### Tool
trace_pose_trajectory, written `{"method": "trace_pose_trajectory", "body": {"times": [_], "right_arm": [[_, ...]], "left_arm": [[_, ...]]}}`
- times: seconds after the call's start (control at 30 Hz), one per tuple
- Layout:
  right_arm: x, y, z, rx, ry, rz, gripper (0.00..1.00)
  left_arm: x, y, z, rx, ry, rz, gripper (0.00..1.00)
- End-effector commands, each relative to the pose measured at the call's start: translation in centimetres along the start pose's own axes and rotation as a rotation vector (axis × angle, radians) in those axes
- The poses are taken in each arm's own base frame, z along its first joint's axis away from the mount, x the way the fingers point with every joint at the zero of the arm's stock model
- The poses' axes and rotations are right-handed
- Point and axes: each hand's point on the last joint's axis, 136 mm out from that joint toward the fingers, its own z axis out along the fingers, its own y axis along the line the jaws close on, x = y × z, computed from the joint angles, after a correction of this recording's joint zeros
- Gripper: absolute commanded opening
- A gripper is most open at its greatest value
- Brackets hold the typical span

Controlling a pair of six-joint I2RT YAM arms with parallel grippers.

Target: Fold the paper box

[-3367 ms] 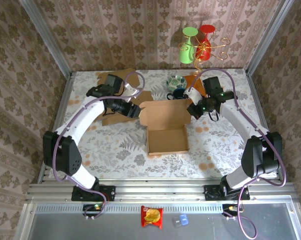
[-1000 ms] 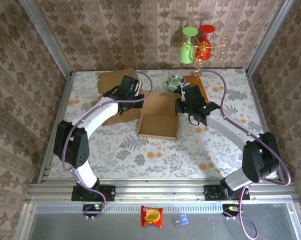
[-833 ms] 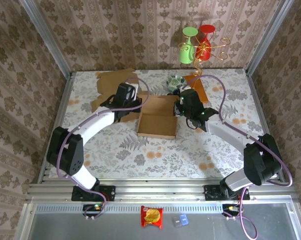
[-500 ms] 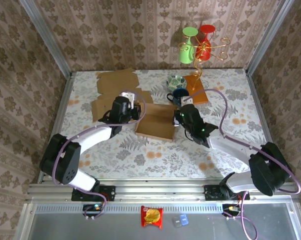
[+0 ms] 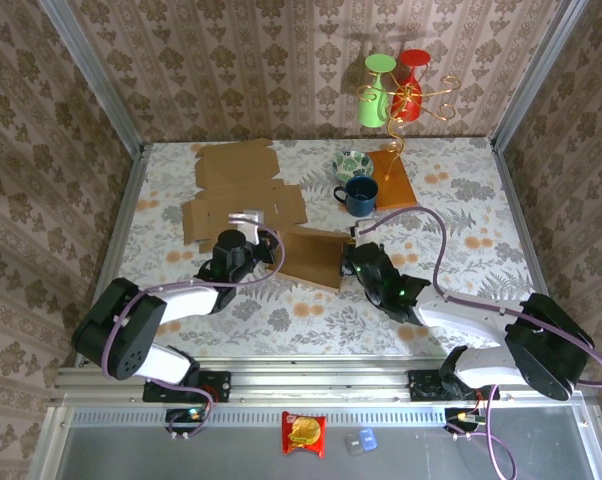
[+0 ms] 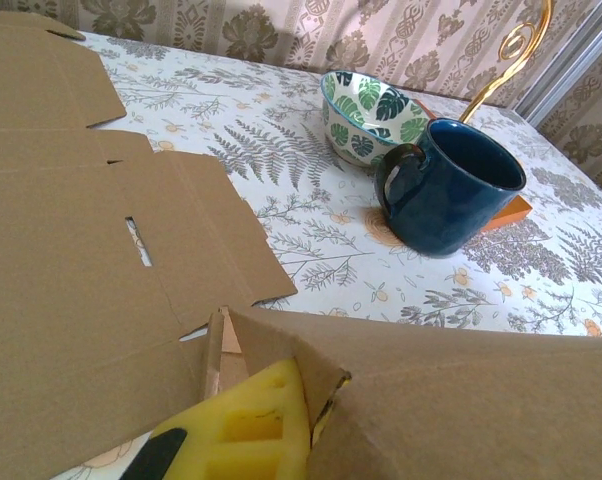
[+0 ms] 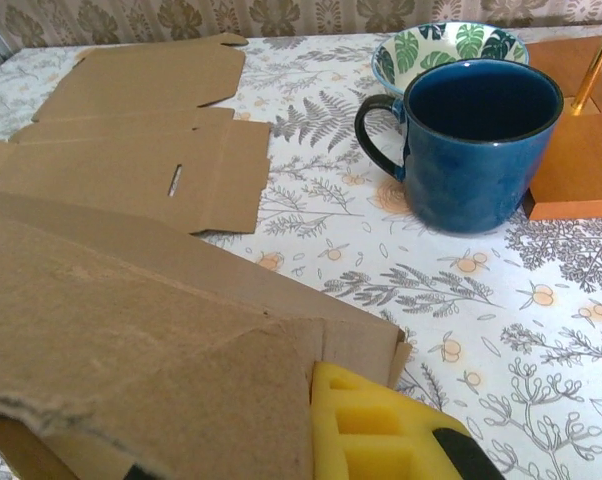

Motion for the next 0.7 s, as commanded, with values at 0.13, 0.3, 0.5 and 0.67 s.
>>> {"method": "trace_pose_trajectory", "body": {"times": [0.13, 0.3, 0.5, 0.67], "right_arm": [[3.3, -1.4, -0.9, 0.064, 0.095, -0.001, 0.09], [3.6, -1.1, -1.9, 0.036, 0.153, 0.051, 0.31], [2.4, 0.5, -4.2, -0.088, 0.222, 0.166, 0.55], [0.3, 1.0, -7.7, -0.184, 0.287, 0.289, 0.77]], "left_arm": [[2.4, -2.3, -1.1, 0.102, 0.074, -0.025, 0.02], [3.0, -1.8, -1.5, 0.057, 0.092, 0.010, 0.00], [2.8, -1.6, -1.6, 0.034, 0.094, 0.035, 0.00], [2.2, -2.0, -1.4, 0.031, 0.099, 0.039, 0.00]]}}
